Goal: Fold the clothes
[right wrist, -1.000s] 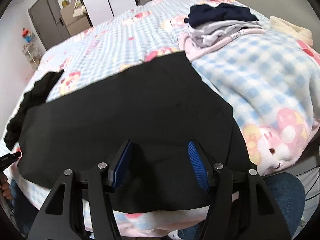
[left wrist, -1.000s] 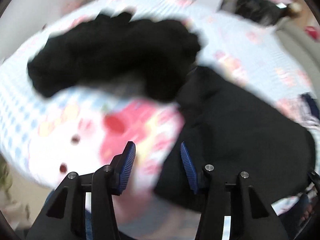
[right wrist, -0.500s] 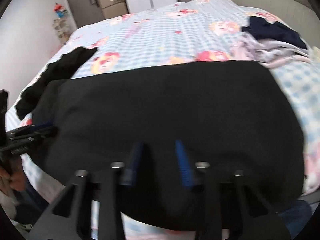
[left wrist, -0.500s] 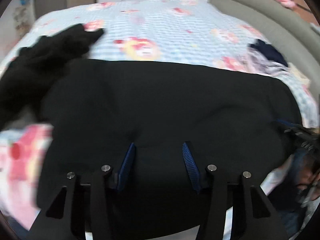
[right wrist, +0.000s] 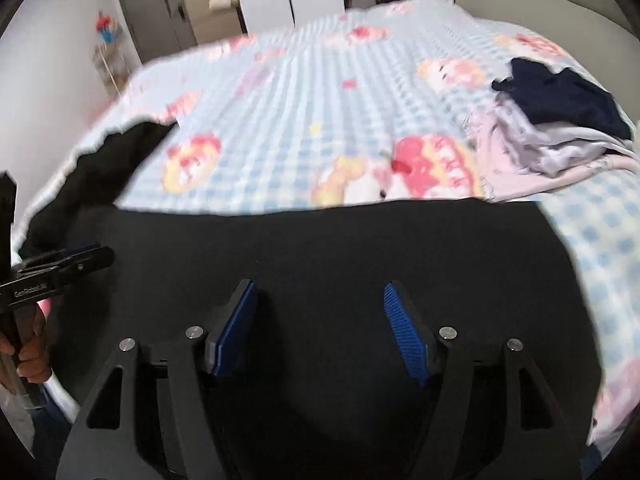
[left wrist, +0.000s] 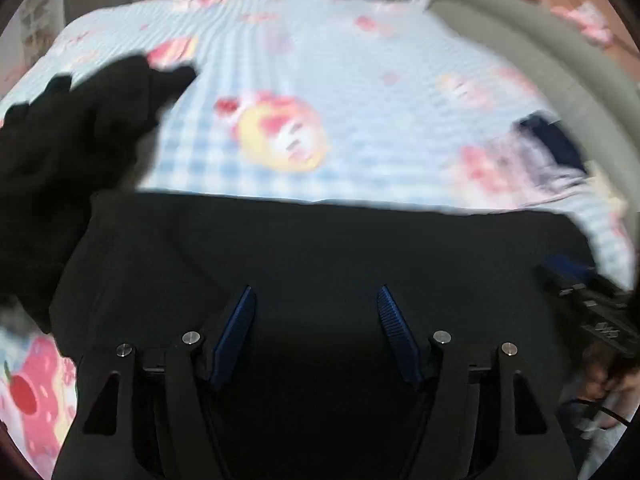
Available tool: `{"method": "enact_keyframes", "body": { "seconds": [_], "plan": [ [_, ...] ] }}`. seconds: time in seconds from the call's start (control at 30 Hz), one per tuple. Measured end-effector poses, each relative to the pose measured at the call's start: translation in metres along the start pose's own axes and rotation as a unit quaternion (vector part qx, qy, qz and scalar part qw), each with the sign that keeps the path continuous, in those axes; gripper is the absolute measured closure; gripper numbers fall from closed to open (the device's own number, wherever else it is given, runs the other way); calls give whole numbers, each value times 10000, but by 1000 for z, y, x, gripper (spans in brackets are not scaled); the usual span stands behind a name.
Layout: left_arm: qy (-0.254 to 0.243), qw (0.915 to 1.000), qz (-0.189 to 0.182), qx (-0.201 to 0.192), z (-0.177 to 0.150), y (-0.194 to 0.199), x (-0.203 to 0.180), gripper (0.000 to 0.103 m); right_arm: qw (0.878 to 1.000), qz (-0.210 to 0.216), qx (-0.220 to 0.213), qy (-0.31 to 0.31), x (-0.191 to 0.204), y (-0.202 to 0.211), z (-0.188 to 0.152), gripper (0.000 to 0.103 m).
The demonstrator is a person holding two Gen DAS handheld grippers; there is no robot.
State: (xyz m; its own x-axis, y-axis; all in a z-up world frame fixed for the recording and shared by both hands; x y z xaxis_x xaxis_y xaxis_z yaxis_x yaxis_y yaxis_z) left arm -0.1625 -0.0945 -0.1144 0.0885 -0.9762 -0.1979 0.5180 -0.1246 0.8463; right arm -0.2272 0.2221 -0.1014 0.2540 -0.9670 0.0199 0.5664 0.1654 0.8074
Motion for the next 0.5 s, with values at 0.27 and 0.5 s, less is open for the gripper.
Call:
{"method": "enact_keyframes", "body": {
  "seconds": [0.27,0.5],
  "plan": [
    [617,9961,633,-47,7,20,64,74,9955,-752,-72,-570,-67,11,-14,47],
    [592,9951,-242,-758,-50,88,-9,48,9913,-122,-437,-1235,-75,60,-23,45]
  ]
}}
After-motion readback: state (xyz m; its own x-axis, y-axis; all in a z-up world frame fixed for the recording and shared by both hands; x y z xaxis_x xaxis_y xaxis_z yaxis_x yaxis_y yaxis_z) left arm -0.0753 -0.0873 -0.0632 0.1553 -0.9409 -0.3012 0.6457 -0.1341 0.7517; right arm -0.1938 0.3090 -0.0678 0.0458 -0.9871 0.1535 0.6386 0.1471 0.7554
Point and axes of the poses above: each gripper's, at about its wrist camera, not at the fingertips, and y roughly against the way its jaws point, x to its left, z to its top, the point moved 2 cm from there along -y, roughly the way its jaws point, and after that the axes turned 5 degrees about y, right-handed, at the moved point
